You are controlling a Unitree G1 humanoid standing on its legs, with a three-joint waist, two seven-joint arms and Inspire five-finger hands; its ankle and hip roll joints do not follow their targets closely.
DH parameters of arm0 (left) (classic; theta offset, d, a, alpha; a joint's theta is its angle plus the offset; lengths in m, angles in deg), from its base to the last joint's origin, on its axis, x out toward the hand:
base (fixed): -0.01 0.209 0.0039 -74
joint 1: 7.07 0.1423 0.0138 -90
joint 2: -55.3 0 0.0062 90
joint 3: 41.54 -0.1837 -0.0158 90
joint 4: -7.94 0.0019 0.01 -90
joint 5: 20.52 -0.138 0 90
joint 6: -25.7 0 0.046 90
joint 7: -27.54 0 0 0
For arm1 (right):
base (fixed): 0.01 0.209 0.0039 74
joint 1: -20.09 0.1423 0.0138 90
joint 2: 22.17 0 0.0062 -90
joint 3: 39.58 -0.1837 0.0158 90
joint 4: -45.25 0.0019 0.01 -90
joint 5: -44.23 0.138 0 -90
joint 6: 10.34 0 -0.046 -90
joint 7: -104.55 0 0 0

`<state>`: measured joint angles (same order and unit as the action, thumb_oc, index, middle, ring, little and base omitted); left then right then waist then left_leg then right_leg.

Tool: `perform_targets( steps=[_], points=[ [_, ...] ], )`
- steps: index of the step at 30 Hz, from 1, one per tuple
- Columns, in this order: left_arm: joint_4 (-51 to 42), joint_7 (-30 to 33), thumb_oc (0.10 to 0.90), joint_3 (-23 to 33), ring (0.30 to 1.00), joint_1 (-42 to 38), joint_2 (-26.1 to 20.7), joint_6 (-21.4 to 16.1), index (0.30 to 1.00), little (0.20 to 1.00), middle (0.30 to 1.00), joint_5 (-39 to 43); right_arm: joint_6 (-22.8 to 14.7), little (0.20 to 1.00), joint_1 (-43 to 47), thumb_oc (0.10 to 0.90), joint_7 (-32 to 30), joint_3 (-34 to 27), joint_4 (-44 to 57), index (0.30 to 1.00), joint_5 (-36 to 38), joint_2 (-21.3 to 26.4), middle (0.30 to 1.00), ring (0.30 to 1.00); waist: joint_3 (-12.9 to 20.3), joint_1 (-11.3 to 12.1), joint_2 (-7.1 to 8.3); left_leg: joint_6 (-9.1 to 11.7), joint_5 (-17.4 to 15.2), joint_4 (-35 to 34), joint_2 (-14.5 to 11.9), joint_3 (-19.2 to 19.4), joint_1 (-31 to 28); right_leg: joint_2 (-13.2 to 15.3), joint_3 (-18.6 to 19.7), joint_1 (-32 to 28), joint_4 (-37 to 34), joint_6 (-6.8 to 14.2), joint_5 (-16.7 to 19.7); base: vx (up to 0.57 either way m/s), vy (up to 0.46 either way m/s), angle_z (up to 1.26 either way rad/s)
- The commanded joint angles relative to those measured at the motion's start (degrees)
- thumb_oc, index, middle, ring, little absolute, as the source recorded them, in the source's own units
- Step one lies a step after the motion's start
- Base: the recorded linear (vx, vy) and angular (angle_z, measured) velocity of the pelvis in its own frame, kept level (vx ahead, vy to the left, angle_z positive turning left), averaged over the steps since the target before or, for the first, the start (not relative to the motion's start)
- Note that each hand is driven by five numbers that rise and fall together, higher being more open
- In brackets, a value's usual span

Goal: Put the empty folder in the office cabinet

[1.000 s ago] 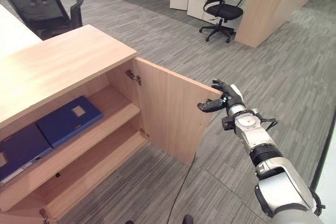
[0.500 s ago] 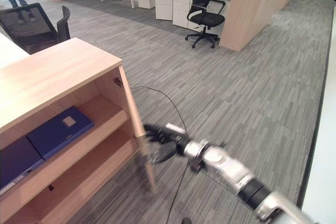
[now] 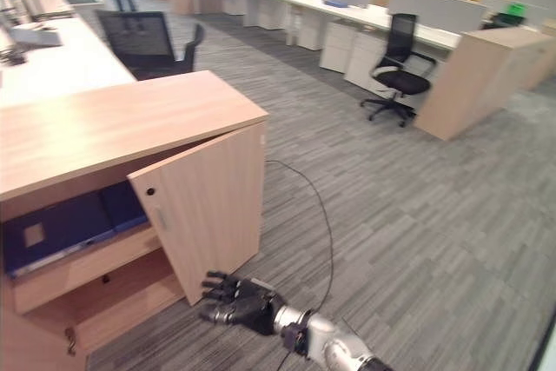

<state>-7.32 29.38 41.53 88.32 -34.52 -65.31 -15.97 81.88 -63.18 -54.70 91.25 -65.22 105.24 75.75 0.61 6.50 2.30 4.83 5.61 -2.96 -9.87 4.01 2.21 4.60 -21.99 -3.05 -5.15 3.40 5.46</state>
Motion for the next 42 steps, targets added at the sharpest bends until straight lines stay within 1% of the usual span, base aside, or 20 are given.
perform_targets(
  steps=[1, 2, 3, 4, 6, 7, 8, 9, 11, 12, 14, 15, 18, 22, 23, 29, 32, 35, 41, 42],
  points=[
    [1.09, -4.11, 0.800, 1.67, 0.900, -4.91, 1.33, -1.03, 0.900, 0.900, 0.900, 6.93, -3.09, 0.900, 2.10, 0.800, 0.48, -1.38, 5.83, 0.900, -5.43, -3.26, 0.900, 0.900, -5.05, 0.78, 3.30, 2.48, -6.58, 5.08, 0.60, -1.30, -2.85, 2.37, 0.19, 0.06, 2.41, 2.55, -5.73, 0.04, -0.164, 0.43],
    [0.16, -5.76, 0.800, 3.36, 0.900, -3.84, 1.85, -0.94, 0.900, 0.900, 0.900, 11.33, -2.43, 0.900, -0.09, 0.800, 0.57, -2.66, 5.02, 0.900, -10.15, -0.74, 0.900, 0.900, -5.88, 2.21, 2.91, 2.90, -5.87, 4.05, 0.07, -3.46, -2.95, 2.17, -2.13, -0.78, 3.10, 2.33, -6.61, 0.03, -0.112, 0.60],
    [0.15, -5.76, 0.800, 3.33, 0.900, -3.86, 1.85, -0.93, 0.900, 0.900, 0.900, 11.34, -2.43, 0.900, -0.10, 0.800, 0.58, -2.70, 5.02, 0.900, -10.17, -0.73, 0.900, 0.900, -5.76, 2.05, 3.00, 2.82, -5.63, 3.99, 0.24, -3.62, -2.69, 2.32, -2.29, -0.61, 3.08, 2.37, -6.49, -0.03, -0.152, 0.72],
    [-1.08, -6.07, 0.800, 4.37, 0.900, -3.56, 2.22, -1.31, 0.900, 0.900, 0.900, 16.56, -3.43, 0.900, -0.76, 0.800, -0.38, -4.32, 0.13, 0.900, -17.26, 0.77, 0.900, 0.900, -7.08, 3.41, 2.68, 3.56, -4.50, 3.57, -0.25, -6.04, -1.60, 2.44, -5.01, -0.58, 4.33, 2.29, -7.34, -0.06, -0.067, 0.62],
    [-1.08, -6.06, 0.800, 4.34, 0.900, -3.61, 2.20, -1.30, 0.900, 0.900, 0.900, 16.58, -3.47, 0.900, -0.73, 0.800, -0.35, -4.36, 0.06, 0.900, -17.29, 0.73, 0.900, 0.900, -6.86, 3.12, 2.83, 3.44, -4.22, 3.57, -0.01, -6.34, -1.11, 2.66, -5.32, -0.29, 4.33, 2.36, -7.20, -0.10, -0.055, 1.25],
    [-3.02, -5.88, 0.800, 3.57, 0.900, -4.97, 3.47, -1.62, 0.900, 0.900, 0.900, 23.27, -4.55, 0.900, -1.62, 0.800, -4.38, -7.97, -13.40, 0.900, -25.08, -0.24, 0.900, 0.900, -9.32, 3.86, 1.85, 4.29, -1.31, 4.50, -1.01, -6.12, 2.70, 4.04, -11.34, -0.18, 6.44, 1.97, -8.49, -0.15, -0.083, 1.28],
    [-3.88, -5.84, 0.800, 2.80, 0.900, -5.30, 4.47, -2.01, 0.900, 0.900, 0.900, 25.15, -4.05, 0.900, -2.02, 0.800, -6.02, -10.23, -21.31, 0.900, -27.55, -2.02, 0.900, 0.900, -9.24, 2.28, 1.47, 3.52, -2.56, 6.30, -2.78, 1.67, 2.77, 4.20, -13.04, -0.63, 6.98, 1.65, -9.81, -0.21, -0.103, 1.97],
    [-4.20, -5.85, 0.800, 2.73, 0.900, -5.02, 4.58, -1.85, 0.900, 0.900, 0.900, 25.70, -4.04, 0.900, -1.99, 0.800, -6.55, -11.22, -24.80, 0.900, -29.07, -2.89, 0.900, 0.900, -9.23, 1.94, 1.41, 2.90, -3.38, 8.19, -3.43, 5.66, 2.69, 4.42, -14.02, -0.41, 7.08, 1.20, -9.86, -0.13, -0.063, 3.39],
    [-3.91, -5.82, 0.800, 3.31, 0.900, -4.83, 4.55, -1.76, 0.900, 0.900, 0.900, 26.68, -4.17, 0.900, -1.52, 0.800, -8.12, -13.18, -32.55, 0.900, -32.25, -4.60, 0.900, 0.900, -8.72, 1.57, 1.35, 2.33, -5.07, 11.31, -3.69, 9.83, 2.84, 5.09, -15.90, 0.21, 7.25, 0.56, -9.56, -0.16, 0.019, 2.44],
    [-2.95, -5.72, 0.800, 3.97, 0.900, -5.30, 4.97, -1.63, 0.900, 0.900, 0.900, 26.16, -3.61, 0.900, -1.46, 0.800, -9.37, -16.65, -39.54, 0.900, -34.27, -6.01, 0.900, 0.900, -7.95, 0.99, 0.86, 2.30, -6.11, 12.06, -3.92, 12.10, 1.66, 6.21, -18.22, 0.64, 7.88, 0.17, -9.26, -0.11, 0.091, 0.04],
    [-1.71, -6.07, 0.800, 4.53, 0.900, -5.76, 5.34, -1.44, 0.900, 0.900, 0.900, 25.26, -3.45, 0.900, -2.47, 0.800, -10.36, -20.46, -45.36, 0.900, -35.78, -7.07, 0.900, 0.900, -6.89, 0.10, 0.11, 2.72, -5.95, 10.52, -4.43, 13.65, -0.52, 7.47, -20.79, 0.59, 8.13, 0.20, -8.72, -0.05, 0.157, 0.95],
    [-1.09, -6.57, 0.800, 5.47, 0.900, -5.18, 5.83, -1.06, 0.900, 0.900, 0.900, 24.29, -2.54, 0.900, -4.88, 0.800, -11.50, -25.96, -52.46, 0.900, -37.33, -7.86, 0.900, 0.900, -5.00, -0.64, -1.42, 3.56, -3.88, 6.13, -5.02, 15.09, -2.55, 8.83, -23.66, 0.05, 7.84, 0.86, -7.44, 0.00, 0.167, 1.45],
    [-0.97, -7.37, 0.800, 5.68, 0.900, -4.68, 5.86, -0.88, 0.900, 0.900, 0.900, 23.47, -2.33, 0.900, -6.64, 0.800, -11.75, -29.49, -55.65, 0.900, -37.18, -8.43, 0.900, 0.900, -4.00, -0.66, -2.25, 3.46, -2.50, 2.71, -4.38, 14.90, -3.18, 9.86, -25.79, -0.90, 7.87, 1.79, -5.97, 0.02, 0.119, 1.24],
    [-1.13, -8.33, 0.800, 6.77, 0.900, -3.16, 5.44, -0.87, 0.900, 0.900, 0.900, 21.80, -2.44, 0.900, -8.67, 0.800, -12.45, -33.68, -57.84, 0.900, -36.18, -8.98, 0.900, 0.900, -2.80, -0.41, -3.22, 2.60, -2.58, -0.05, -2.18, 12.53, -3.42, 11.93, -26.82, -1.42, 8.41, 3.14, -4.14, 0.03, 0.155, 0.41],
    [-0.81, -8.47, 0.800, 7.53, 0.900, -2.69, 5.05, -0.87, 0.900, 0.900, 0.900, 20.96, -2.41, 0.900, -8.91, 0.800, -12.73, -35.21, -58.51, 0.900, -35.50, -9.24, 0.900, 0.900, -2.56, -0.19, -3.38, 1.78, -3.26, -0.30, -0.65, 11.36, -3.24, 13.26, -27.12, -1.51, 8.95, 3.83, -3.26, 0.03, 0.159, 0.25],
    [0.96, -8.66, 0.800, 9.92, 0.900, -1.77, 3.86, -0.92, 0.900, 0.900, 0.900, 19.64, -2.59, 0.900, -9.24, 0.800, -13.17, -37.47, -58.85, 0.900, -34.29, -9.73, 0.900, 0.900, -2.42, 0.18, -3.00, 0.20, -4.53, -0.53, 2.33, 9.58, -2.80, 15.94, -27.60, -2.09, 9.33, 5.53, -1.33, 0.01, 0.123, 0.21],
    [2.53, -9.14, 0.800, 13.79, 0.900, -0.47, 2.62, -0.62, 0.900, 0.900, 0.900, 21.24, -2.63, 0.900, -10.05, 0.800, -13.36, -40.06, -59.05, 0.900, -32.84, -9.84, 0.900, 0.900, -1.97, 0.76, -2.62, -0.84, -5.10, -0.64, 4.57, 8.17, -2.16, 17.51, -28.15, -2.36, 8.84, 7.06, 0.83, 0.01, 0.125, 0.11],
    [2.87, -9.20, 0.800, 16.45, 0.900, -0.26, 1.48, -0.47, 0.900, 0.900, 0.900, 22.99, -2.41, 0.900, -10.40, 0.800, -13.19, -40.84, -59.31, 0.900, -32.31, -9.88, 0.900, 0.900, -1.59, 0.86, -2.43, -1.17, -5.25, -0.77, 5.20, 7.78, -1.83, 17.88, -28.41, -2.23, 8.50, 7.59, 1.58, 0.01, 0.073, 0.22],
    [2.97, -6.72, 0.800, 24.19, 0.900, -1.77, -5.62, -1.47, 0.900, 0.900, 0.900, 25.96, -2.30, 0.900, -11.21, 0.800, -12.57, -41.99, -58.48, 0.900, -31.86, -9.39, 0.900, 0.900, -0.70, 0.68, -2.28, -1.71, -5.75, -0.82, 6.19, 7.95, -1.83, 18.34, -26.98, -1.53, 7.33, 8.50, 3.35, 0.02, 0.054, 0.13],
    [2.03, -5.88, 0.800, 24.86, 0.900, -2.57, -9.84, -2.01, 0.900, 0.900, 0.900, 22.29, -2.38, 0.900, -11.65, 0.800, -12.40, -41.97, -58.14, 0.900, -32.37, -9.00, 0.900, 0.900, -0.53, 0.36, -2.27, -1.81, -5.91, -0.81, 6.38, 8.30, -2.03, 18.29, -26.41, -1.19, 7.08, 8.72, 3.81, 0.01, 0.036, -0.05]
  ],
)
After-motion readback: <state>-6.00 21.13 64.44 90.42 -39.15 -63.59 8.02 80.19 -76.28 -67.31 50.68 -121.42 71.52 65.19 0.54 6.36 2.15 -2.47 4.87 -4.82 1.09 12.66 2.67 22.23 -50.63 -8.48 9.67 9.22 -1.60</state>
